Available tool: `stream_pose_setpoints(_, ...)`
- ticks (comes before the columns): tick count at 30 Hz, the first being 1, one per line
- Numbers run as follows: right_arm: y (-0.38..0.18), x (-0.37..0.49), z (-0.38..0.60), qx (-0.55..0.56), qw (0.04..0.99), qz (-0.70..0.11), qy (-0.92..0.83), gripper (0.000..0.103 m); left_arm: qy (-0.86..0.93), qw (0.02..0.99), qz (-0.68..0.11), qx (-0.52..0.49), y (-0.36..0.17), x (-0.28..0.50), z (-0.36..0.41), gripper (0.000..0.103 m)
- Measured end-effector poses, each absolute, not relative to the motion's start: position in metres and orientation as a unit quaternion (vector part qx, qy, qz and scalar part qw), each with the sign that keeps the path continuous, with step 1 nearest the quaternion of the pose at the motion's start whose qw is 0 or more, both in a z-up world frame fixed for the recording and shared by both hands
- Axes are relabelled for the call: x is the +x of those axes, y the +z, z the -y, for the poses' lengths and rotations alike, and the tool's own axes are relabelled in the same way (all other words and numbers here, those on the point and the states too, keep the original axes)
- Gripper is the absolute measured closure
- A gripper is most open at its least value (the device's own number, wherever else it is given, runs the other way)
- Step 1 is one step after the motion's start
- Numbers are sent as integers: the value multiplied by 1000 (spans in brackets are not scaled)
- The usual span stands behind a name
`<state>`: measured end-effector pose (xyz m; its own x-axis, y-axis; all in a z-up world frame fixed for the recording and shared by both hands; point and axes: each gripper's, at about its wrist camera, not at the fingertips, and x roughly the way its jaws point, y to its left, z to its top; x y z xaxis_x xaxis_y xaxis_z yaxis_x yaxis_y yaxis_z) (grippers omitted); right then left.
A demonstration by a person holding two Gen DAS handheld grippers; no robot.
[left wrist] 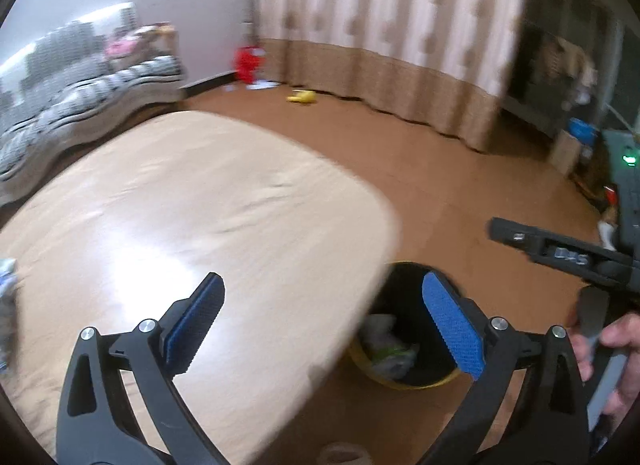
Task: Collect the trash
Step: 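Swing both tools back toward the table, then grasp the crumpled foil wrapper with the left tool while the right tool grasps the blue Baby Wipes pack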
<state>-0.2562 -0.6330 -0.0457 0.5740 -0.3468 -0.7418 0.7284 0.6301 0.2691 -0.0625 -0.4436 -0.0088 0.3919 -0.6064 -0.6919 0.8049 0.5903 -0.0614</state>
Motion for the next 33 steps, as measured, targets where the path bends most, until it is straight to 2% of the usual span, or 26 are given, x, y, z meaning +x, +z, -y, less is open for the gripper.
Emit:
stream_pose_setpoints(10,-11,-130,506,220,891,-351,-188,15,-209,907,-358,78,14,37,238,7)
stream_pose_setpoints(20,-4,-7,338,161,904,-394,-44,15,-26,920,-392,4,2,80,38,7)
stream_pose_setpoints(26,-9,48,268,140,904,-403,8,15,6,905,-423,-35,-14,93,-23,7)
stream_pose_setpoints(33,-18,82,233,132,901,-412,25,15,3,893,-450,-35,-36,101,-38,7)
